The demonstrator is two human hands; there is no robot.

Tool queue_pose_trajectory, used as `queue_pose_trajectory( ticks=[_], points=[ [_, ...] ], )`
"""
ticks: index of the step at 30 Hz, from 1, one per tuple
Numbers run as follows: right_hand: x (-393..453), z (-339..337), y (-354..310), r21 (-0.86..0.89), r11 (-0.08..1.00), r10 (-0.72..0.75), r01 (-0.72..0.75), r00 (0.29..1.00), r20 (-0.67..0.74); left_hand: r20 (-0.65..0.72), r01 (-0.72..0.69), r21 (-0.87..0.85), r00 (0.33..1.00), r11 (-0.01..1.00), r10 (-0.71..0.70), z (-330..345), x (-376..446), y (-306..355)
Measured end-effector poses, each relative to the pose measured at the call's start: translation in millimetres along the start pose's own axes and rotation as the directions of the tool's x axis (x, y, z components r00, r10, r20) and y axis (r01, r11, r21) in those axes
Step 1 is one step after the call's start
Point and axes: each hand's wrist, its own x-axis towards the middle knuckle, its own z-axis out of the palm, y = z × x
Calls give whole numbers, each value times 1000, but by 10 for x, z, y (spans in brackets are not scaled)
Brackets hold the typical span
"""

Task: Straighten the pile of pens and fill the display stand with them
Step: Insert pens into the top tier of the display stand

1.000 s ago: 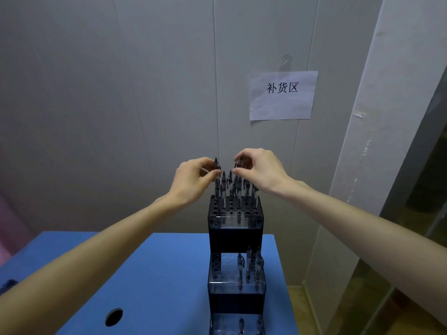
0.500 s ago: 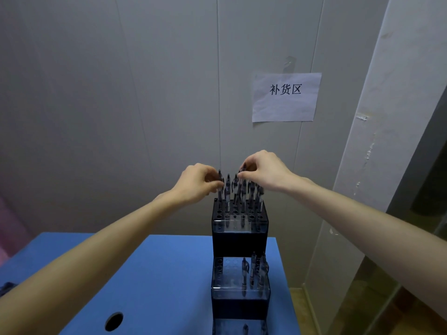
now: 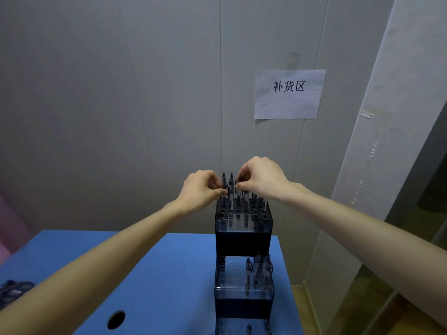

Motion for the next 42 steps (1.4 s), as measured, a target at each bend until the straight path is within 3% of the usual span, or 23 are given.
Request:
queue_pose_trajectory(
  ticks=[4,10,15,23,27,30,34,37,42],
  points=[
    [-84,51,-9,-80,995,-66,62,996,-55,2,20,-16,1000,1000,-20,2,-4,0],
    [-113,-44,48,85,996,-29,36,996,-80,26,52,-35,998,998,-51,-16,-7,11],
    [-120,-80,113,73,995,-57,69,987,-149,45,49,22,998,999,-50,-15,25,36],
    [-115,100,143,32,999,16,-18,998,57,58,50,101,997,994,-56,-39,78,30],
    [-163,141,162,-4,1000,4,-4,996,90,41,64,140,997,988,-70,-31,55,45],
    [-173,108,172,-95,994,-33,44,993,115,30,67,249,997,966,-77,-39,2,80],
    [-151,31,130,-88,993,-76,84,993,92,90,36,379,993,925,-76,-85,-100,82],
    [-119,-11,9,-110,982,-150,156,987,58,104,23,554,990,832,-97,-179,-176,27],
    [-90,118,-454,-138,940,-313,311,950,7,55,28,833,989,552,-134,-461,-512,-306]
  ],
)
